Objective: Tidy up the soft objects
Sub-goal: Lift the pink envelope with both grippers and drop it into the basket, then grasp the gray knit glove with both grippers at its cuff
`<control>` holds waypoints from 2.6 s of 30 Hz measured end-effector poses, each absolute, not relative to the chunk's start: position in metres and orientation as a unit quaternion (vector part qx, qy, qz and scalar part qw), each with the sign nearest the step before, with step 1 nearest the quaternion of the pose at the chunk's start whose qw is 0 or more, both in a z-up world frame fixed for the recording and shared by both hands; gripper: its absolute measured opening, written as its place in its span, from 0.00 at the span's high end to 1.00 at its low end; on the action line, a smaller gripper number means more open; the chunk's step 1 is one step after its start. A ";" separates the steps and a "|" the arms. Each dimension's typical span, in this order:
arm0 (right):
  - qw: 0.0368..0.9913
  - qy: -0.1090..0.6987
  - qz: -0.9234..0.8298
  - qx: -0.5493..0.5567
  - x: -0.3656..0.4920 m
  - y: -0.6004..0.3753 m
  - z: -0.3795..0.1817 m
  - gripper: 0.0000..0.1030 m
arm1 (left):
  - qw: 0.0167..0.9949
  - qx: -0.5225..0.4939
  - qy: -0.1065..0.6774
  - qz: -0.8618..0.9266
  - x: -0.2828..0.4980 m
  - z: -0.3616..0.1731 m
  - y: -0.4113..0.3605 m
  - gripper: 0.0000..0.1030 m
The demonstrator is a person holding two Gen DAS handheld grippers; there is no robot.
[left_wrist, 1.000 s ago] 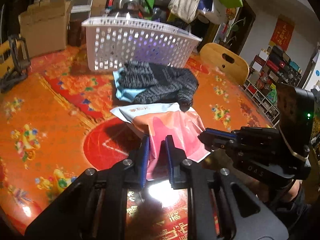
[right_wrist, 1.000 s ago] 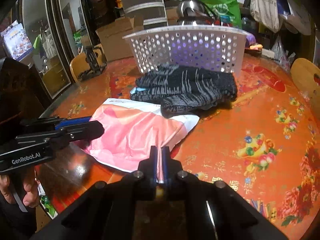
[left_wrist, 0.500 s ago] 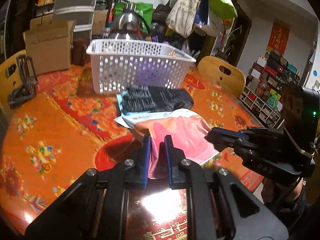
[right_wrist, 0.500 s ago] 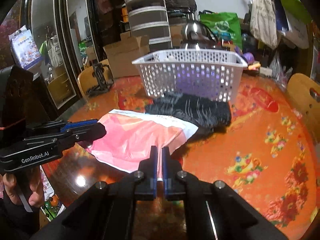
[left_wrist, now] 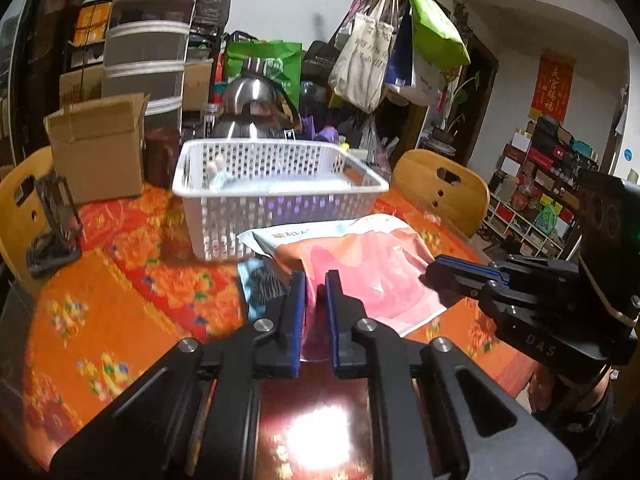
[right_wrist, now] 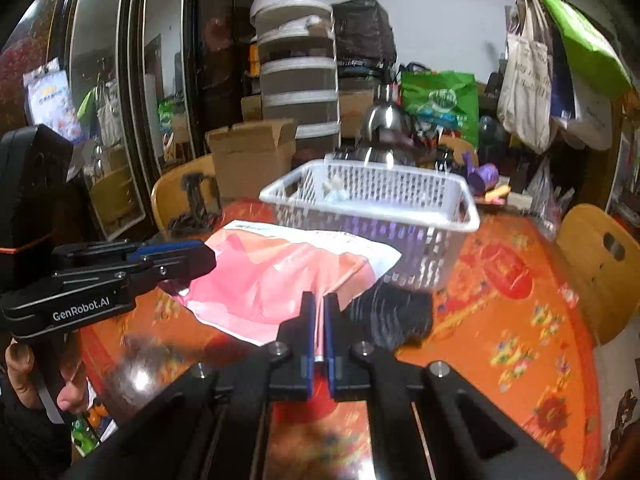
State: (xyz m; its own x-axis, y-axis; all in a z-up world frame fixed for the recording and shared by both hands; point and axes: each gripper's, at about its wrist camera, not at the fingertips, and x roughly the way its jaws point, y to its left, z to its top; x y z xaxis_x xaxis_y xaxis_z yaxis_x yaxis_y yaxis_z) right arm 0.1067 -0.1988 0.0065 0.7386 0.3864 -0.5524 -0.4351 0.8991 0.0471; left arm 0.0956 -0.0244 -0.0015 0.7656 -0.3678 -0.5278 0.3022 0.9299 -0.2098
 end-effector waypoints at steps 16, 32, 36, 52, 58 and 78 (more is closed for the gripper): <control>0.940 0.280 0.189 -0.054 0.243 -0.192 0.071 0.97 | 0.954 -0.015 0.255 -0.155 0.213 0.094 -0.038 0.94; 0.932 0.316 0.161 -0.073 0.350 -0.185 0.014 0.89 | 0.939 -0.011 0.325 -0.108 0.384 0.047 -0.041 0.89; 0.925 0.341 0.152 -0.074 0.358 -0.189 -0.010 0.52 | 0.934 -0.017 0.346 -0.090 0.407 0.017 -0.035 0.56; 0.928 0.338 0.148 -0.045 0.324 -0.208 -0.009 0.39 | 0.932 -0.016 0.354 -0.079 0.370 -0.009 -0.026 0.34; 0.934 0.321 0.156 -0.032 0.258 -0.227 -0.006 0.26 | 0.934 -0.017 0.347 -0.081 0.311 -0.002 -0.024 0.21; 0.885 0.432 0.169 0.024 0.255 -0.259 -0.107 0.29 | 0.882 -0.063 0.449 -0.127 0.266 -0.117 -0.050 0.20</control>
